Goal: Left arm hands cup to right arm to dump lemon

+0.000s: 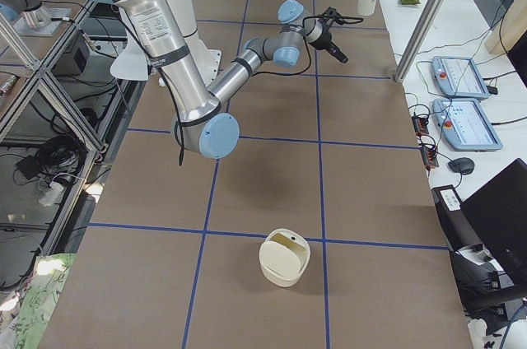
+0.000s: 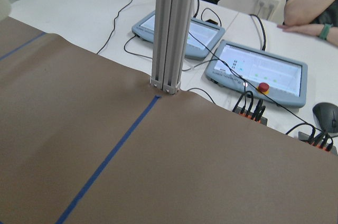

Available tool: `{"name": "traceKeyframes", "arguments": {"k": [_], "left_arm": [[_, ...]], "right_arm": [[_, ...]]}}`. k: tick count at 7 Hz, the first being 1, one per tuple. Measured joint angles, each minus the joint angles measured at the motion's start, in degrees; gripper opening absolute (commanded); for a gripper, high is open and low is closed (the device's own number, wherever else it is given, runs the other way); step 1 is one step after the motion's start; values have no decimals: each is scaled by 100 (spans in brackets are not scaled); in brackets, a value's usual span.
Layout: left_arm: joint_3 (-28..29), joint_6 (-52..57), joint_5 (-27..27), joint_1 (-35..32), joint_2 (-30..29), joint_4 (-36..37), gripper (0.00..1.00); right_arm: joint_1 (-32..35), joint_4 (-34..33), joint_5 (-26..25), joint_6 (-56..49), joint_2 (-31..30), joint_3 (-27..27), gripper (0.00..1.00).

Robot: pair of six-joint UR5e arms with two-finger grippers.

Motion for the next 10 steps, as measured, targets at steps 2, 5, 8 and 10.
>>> {"name": "traceKeyframes", "arguments": {"k": [2, 5, 8, 10], "left_arm": [[-21, 1614, 27, -360, 545, 227, 0], [-341, 3280, -814, -938, 1849, 104, 0], [-2177, 2560, -1148, -956, 3726, -144, 0], [-2907, 1569, -1122, -597, 4809, -1112, 0]], "right_arm": [[1005, -816, 1864, 22, -112, 120, 100], [1807, -2875, 2661, -525, -600, 934, 100], [2119, -4736, 2720, -1847, -1330, 1979, 100], [2415, -4869, 3042, -2531, -2153, 2272, 100]]}}
